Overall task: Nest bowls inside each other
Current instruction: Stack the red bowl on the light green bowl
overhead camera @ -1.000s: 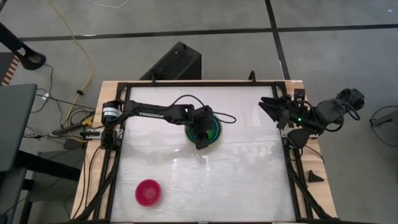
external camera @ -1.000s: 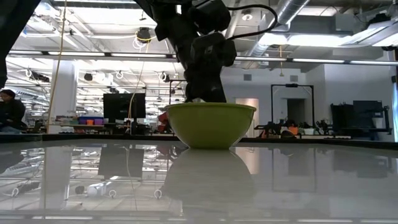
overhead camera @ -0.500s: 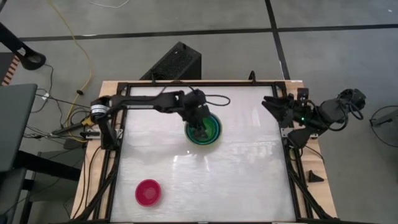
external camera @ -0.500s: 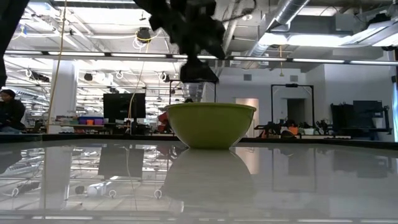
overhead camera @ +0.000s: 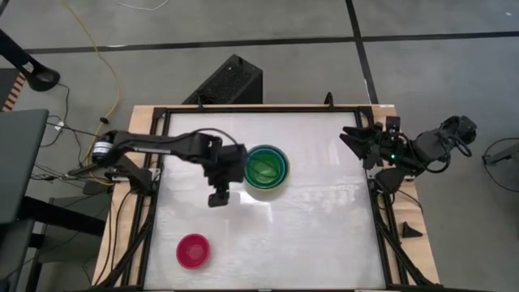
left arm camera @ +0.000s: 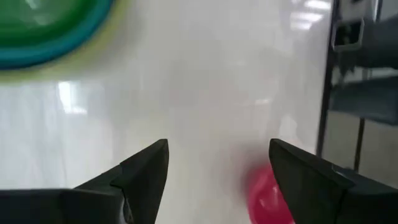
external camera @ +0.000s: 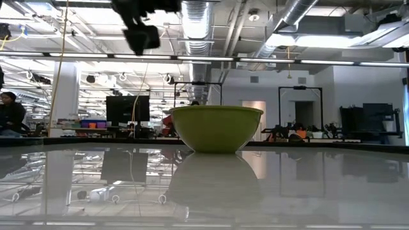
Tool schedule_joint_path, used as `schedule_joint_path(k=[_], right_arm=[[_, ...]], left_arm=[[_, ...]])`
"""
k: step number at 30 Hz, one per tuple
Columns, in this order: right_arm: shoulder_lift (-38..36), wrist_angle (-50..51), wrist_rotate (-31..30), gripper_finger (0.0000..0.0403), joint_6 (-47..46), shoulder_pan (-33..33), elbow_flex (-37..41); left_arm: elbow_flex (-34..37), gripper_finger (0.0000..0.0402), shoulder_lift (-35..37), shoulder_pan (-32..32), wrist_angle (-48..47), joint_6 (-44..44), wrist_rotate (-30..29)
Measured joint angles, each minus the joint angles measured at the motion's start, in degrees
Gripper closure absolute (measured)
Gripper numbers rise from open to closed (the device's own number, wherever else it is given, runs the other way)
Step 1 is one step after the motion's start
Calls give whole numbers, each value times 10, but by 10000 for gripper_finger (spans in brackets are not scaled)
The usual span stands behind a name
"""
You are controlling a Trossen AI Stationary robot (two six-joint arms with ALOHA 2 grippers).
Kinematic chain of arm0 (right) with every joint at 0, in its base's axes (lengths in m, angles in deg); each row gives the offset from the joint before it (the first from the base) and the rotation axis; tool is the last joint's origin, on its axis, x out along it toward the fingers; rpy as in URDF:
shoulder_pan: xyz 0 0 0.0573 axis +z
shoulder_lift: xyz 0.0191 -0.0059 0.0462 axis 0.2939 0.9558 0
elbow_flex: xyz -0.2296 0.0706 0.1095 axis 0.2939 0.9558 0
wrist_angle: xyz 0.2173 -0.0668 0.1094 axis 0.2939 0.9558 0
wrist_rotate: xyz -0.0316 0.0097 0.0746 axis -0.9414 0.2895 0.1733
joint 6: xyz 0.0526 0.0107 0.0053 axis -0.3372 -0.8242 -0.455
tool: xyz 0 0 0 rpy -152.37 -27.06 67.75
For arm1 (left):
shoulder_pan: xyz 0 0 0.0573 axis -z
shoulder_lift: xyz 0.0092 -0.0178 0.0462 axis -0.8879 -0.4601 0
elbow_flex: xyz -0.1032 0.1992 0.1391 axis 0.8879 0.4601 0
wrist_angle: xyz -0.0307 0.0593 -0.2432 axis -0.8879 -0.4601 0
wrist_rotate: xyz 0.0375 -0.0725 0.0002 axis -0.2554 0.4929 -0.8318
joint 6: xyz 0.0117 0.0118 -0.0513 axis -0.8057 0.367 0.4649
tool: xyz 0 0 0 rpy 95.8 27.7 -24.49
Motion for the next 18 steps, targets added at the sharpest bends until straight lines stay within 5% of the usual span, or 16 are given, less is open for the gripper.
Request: schedule_joint_path(k=[8, 18], right_arm=[[0, -1, 0, 129, 5, 0, 0], [0, -1, 0, 129, 5, 5, 0]], left_arm=[[124, 136, 71, 62, 40, 77, -2], [342, 136, 228, 149, 236, 316, -36]])
